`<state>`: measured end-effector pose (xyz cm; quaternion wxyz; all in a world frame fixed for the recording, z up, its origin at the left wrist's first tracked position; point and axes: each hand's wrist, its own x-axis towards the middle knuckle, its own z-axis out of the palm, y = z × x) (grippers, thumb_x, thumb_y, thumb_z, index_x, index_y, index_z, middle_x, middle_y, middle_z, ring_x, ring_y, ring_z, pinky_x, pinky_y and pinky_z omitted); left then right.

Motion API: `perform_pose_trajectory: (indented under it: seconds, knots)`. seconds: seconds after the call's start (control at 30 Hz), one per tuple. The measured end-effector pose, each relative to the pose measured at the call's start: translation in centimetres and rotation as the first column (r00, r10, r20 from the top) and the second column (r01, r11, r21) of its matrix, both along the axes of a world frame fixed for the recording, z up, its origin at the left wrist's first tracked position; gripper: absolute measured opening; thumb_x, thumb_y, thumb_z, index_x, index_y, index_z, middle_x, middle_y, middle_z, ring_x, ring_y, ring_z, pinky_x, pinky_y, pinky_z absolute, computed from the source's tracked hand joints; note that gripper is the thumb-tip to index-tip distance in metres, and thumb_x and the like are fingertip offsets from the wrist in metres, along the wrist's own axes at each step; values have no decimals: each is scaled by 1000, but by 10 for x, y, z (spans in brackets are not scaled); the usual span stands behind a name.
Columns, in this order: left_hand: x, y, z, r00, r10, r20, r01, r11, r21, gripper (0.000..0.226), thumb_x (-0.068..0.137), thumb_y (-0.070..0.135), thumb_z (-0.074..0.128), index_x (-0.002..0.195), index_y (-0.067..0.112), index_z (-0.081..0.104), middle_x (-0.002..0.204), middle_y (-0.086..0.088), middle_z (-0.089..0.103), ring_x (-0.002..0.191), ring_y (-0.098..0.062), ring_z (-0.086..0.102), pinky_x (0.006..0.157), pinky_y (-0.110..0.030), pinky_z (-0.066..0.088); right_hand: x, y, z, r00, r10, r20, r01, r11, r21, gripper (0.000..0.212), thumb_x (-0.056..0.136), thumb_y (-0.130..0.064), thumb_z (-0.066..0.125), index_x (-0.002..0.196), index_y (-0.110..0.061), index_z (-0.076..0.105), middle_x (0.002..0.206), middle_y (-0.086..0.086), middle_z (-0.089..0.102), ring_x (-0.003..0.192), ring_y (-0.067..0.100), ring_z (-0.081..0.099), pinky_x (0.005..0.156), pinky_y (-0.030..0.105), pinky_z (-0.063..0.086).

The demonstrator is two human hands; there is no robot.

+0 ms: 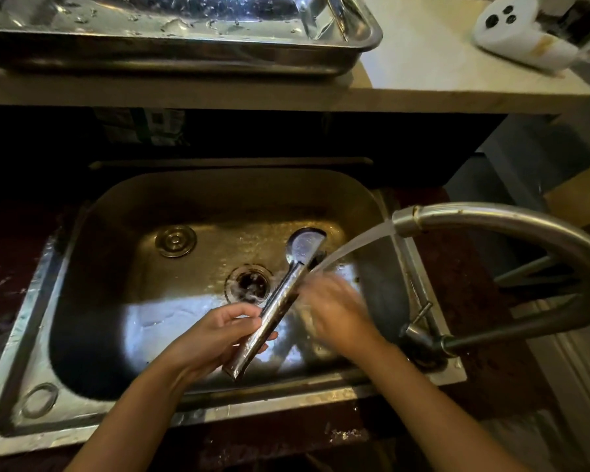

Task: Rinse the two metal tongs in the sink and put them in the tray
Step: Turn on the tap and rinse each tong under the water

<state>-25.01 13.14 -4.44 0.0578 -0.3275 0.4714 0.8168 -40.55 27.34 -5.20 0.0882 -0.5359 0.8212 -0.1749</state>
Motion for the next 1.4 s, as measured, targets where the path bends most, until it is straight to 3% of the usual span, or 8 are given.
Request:
perform_pose_trajectory:
  seconds: [0.17,0.4,0.6,0.87,0.97,1.03,1.1,1.4]
  knots:
    - [4,-4,2,1000,-3,-21,2,1000,-28,15,78,6,60,91,-1,59,82,-14,74,82,-23,72,69,-27,60,-28,-11,5,978,-205,-47,208,976,64,43,85,-2,50,126,-14,50,138,6,48,132,21,37,112,36,26]
    - [-25,5,0,998,42,-36,-43,998,-38,17,89,6,50,77,12,60,56,0,59,47,-8,55,41,-19,44,57,18,-1,945,270,186,-273,962,-9,53,72,3,49,120,-19,51,136,8,48,130,24,40,104,37,40]
    - [-35,8,-7,997,-3,-75,3,1000,0,19,88,7,53,76,14,66,82,-9,72,87,-29,66,81,-38,50,6,8,16,996,-43,78,47,998,-48,49,71,9,57,115,-13,60,128,8,58,126,26,47,104,43,41]
    - [-40,2,-8,995,90,-48,-92,995,-35,11,89,4,48,90,6,59,73,-9,73,64,-18,65,56,-26,53,55,26,-4,956,65,287,-16,985,-171,57,78,-4,54,125,-36,49,135,-19,47,126,-9,33,108,8,19]
    - [-29,-3,-8,999,17,-50,-18,999,-31,10,84,1,56,91,7,59,75,-7,75,71,-19,70,60,-25,56,38,9,4,566,-294,771,583,804,-121,60,83,-15,64,122,-53,37,125,-24,44,110,-14,46,86,8,46]
    - [-18,-8,-7,994,-101,-35,99,994,-45,16,80,1,61,92,12,61,84,-10,75,83,-24,70,69,-28,53,21,0,3,62,-257,964,738,662,129,69,81,-19,67,135,-41,29,128,-2,53,108,9,59,79,28,54]
    - [-9,-13,-7,978,-209,9,209,975,-77,25,77,2,66,100,13,63,95,-11,73,90,-26,67,80,-32,49,11,-7,-1,-205,-139,969,759,602,247,63,81,-18,67,134,-32,36,121,11,62,104,27,65,76,39,57]
    - [5,-28,-5,894,-436,100,443,895,-58,22,84,21,59,102,10,68,85,-5,71,77,-13,66,69,-23,54,22,-31,-14,-196,-314,929,659,659,362,57,73,-18,76,118,-23,42,104,6,66,89,15,66,53,24,56]
